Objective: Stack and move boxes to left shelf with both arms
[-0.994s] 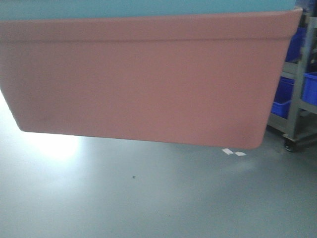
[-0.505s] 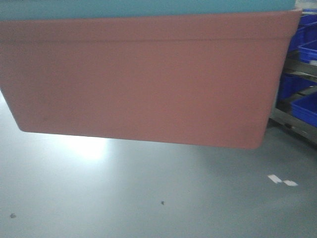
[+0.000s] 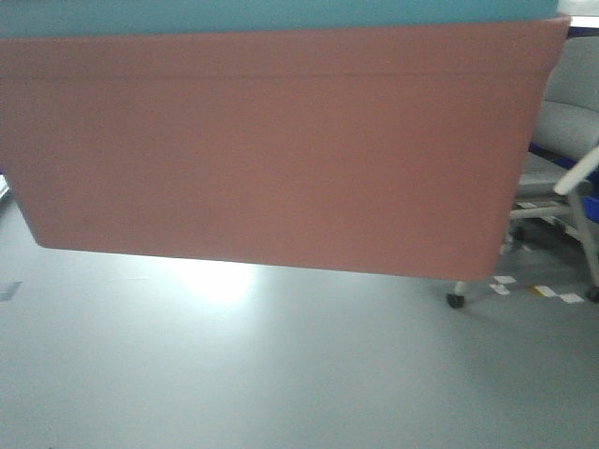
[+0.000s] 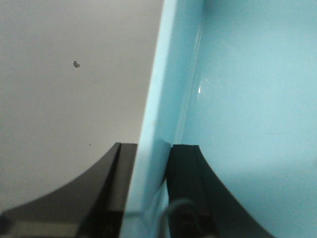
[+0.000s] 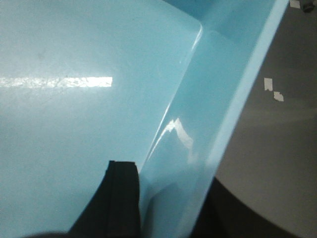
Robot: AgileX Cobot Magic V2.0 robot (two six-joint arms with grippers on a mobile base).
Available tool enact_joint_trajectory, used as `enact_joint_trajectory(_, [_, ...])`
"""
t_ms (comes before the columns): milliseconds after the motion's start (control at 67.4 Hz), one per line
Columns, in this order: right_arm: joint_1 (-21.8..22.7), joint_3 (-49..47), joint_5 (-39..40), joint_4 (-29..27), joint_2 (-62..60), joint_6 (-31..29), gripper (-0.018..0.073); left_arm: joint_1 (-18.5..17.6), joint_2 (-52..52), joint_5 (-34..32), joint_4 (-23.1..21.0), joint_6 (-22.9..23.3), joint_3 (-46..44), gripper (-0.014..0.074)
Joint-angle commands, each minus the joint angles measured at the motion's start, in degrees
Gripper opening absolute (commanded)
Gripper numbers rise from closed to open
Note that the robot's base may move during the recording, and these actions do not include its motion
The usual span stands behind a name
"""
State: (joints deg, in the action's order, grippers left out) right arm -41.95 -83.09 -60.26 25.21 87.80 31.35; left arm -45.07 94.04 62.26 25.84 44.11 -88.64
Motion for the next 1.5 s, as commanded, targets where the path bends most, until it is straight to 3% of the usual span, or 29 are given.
enact_joint_trajectory(0, [-1.7, -2.5, 13.7, -4.6, -2.1, -1.3, 0.0056, -2.4, -2.6, -12.8, -2.8, 0.2, -2.7, -0.0003])
enact_joint_trajectory(1484, [-1.7, -2.5, 13.7, -4.6, -2.1, -1.3, 0.0056, -2.4, -2.6, -12.8, -2.8, 0.2, -2.7, -0.0003])
